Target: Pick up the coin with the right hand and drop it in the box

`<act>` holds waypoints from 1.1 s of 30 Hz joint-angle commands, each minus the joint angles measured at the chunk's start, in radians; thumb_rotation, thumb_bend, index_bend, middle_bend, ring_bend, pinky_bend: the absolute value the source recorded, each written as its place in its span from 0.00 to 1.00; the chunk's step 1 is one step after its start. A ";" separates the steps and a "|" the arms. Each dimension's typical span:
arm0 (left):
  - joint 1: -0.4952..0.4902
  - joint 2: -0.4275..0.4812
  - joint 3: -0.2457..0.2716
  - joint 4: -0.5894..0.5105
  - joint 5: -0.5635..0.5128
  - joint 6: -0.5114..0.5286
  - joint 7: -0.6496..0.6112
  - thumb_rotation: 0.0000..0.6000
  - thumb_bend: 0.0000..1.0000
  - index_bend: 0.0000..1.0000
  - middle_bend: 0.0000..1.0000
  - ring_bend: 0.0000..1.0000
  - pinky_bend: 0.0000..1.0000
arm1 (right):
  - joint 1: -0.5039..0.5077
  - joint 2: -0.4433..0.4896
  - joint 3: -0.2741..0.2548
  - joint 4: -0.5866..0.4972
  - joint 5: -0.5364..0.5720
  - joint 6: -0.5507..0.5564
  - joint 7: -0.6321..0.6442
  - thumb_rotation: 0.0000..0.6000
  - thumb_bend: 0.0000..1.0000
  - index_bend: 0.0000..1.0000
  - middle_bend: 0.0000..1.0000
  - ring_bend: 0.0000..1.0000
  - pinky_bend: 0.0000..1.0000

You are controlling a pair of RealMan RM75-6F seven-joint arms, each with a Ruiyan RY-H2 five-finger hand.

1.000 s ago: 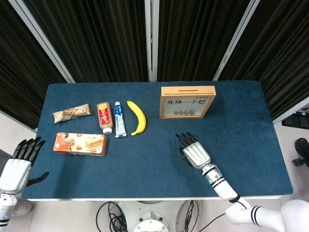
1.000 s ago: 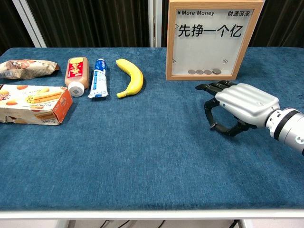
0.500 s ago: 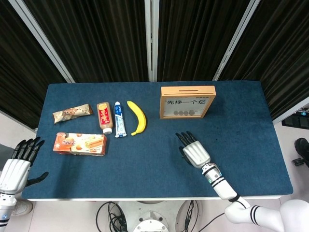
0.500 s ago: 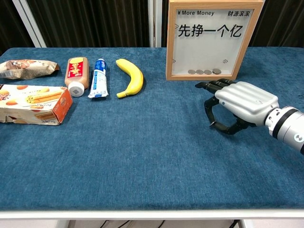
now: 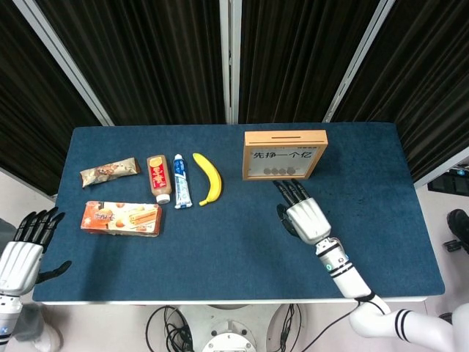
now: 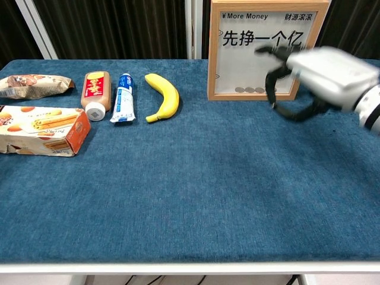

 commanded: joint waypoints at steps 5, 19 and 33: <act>-0.006 0.000 0.000 -0.006 0.007 -0.004 0.009 1.00 0.15 0.02 0.00 0.00 0.00 | -0.003 0.238 0.175 -0.316 0.037 0.112 -0.054 1.00 0.36 0.71 0.00 0.00 0.00; -0.005 0.001 0.002 -0.009 0.012 -0.002 0.003 1.00 0.15 0.01 0.00 0.00 0.00 | 0.237 0.202 0.380 -0.141 0.451 -0.030 -0.395 1.00 0.37 0.72 0.00 0.00 0.00; -0.008 0.000 0.003 0.005 0.011 -0.006 -0.013 1.00 0.15 0.01 0.00 0.00 0.00 | 0.357 0.101 0.332 0.016 0.673 -0.081 -0.506 1.00 0.37 0.72 0.00 0.00 0.00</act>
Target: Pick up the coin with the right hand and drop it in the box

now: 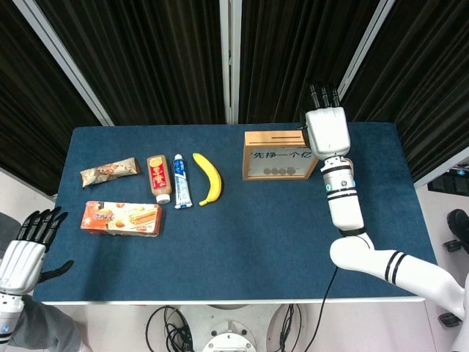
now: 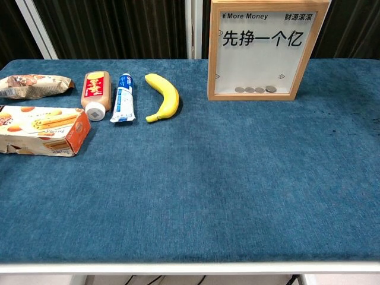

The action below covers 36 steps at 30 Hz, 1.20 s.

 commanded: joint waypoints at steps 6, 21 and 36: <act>0.004 -0.002 0.002 0.008 -0.005 -0.001 0.003 1.00 0.15 0.01 0.00 0.00 0.00 | 0.025 -0.043 -0.036 0.061 0.048 -0.002 0.011 1.00 0.37 0.72 0.00 0.00 0.00; 0.003 0.004 -0.003 0.005 -0.011 -0.001 -0.003 1.00 0.15 0.01 0.00 0.00 0.00 | 0.065 -0.086 -0.062 0.132 0.113 -0.022 0.014 1.00 0.37 0.73 0.00 0.00 0.00; 0.002 0.015 -0.006 0.008 -0.017 -0.002 -0.019 1.00 0.15 0.02 0.00 0.00 0.00 | 0.093 -0.114 -0.077 0.176 0.145 -0.022 0.013 1.00 0.37 0.73 0.00 0.00 0.00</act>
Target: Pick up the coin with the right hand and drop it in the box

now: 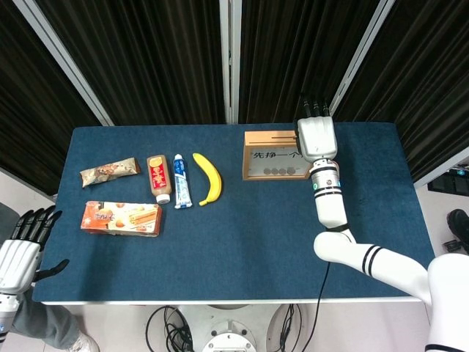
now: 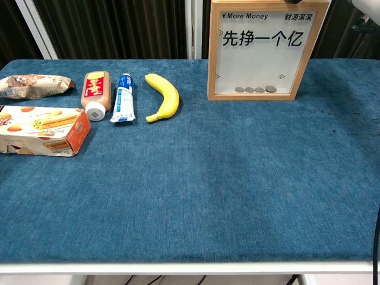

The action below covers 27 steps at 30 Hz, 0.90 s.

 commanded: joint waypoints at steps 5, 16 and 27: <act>-0.003 0.001 -0.002 0.001 -0.002 -0.006 -0.003 1.00 0.15 0.01 0.00 0.00 0.00 | 0.006 -0.003 -0.005 0.007 0.004 0.000 0.003 1.00 0.37 0.73 0.00 0.00 0.00; -0.005 0.004 -0.001 -0.007 -0.001 -0.008 0.005 1.00 0.15 0.01 0.00 0.00 0.00 | 0.003 0.012 -0.009 -0.016 0.006 0.011 0.011 1.00 0.37 0.73 0.00 0.00 0.00; -0.005 0.006 -0.003 -0.013 -0.002 -0.007 0.011 1.00 0.15 0.01 0.00 0.00 0.00 | 0.006 0.011 -0.015 -0.013 0.029 0.010 0.003 1.00 0.37 0.73 0.00 0.00 0.00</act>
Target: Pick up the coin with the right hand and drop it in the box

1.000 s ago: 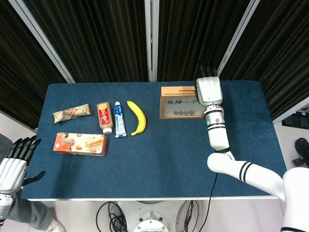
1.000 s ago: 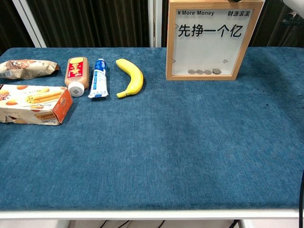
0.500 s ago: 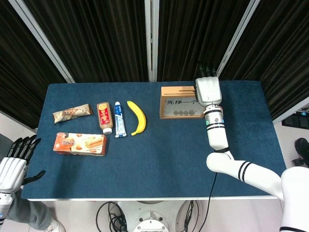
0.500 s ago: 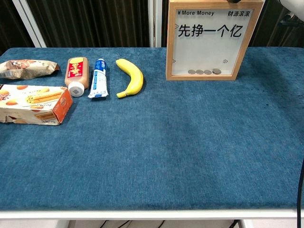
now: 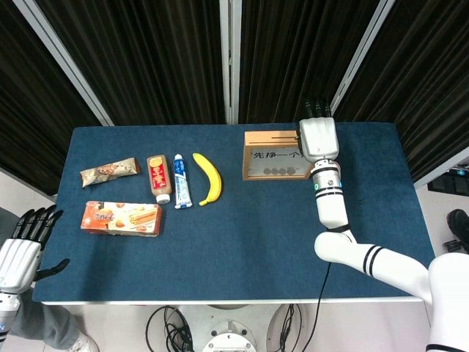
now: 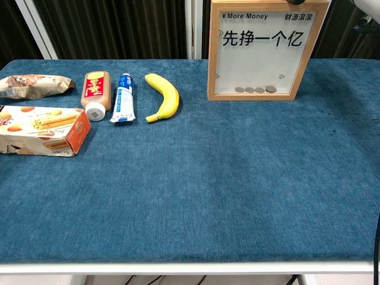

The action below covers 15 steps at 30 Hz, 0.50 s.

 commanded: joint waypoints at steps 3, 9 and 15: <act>-0.001 0.000 -0.001 -0.001 0.000 0.000 0.000 1.00 0.15 0.01 0.00 0.00 0.00 | 0.002 0.001 -0.002 -0.002 0.004 -0.004 0.000 1.00 0.37 0.66 0.00 0.00 0.00; 0.000 0.000 -0.001 0.000 -0.001 0.000 -0.002 1.00 0.15 0.01 0.00 0.00 0.00 | 0.000 0.014 -0.002 -0.014 0.013 -0.011 0.003 1.00 0.34 0.09 0.00 0.00 0.00; 0.000 -0.001 -0.001 0.001 0.001 0.001 -0.001 1.00 0.15 0.02 0.00 0.00 0.00 | -0.005 0.034 -0.002 -0.034 0.013 -0.016 0.018 1.00 0.33 0.00 0.00 0.00 0.00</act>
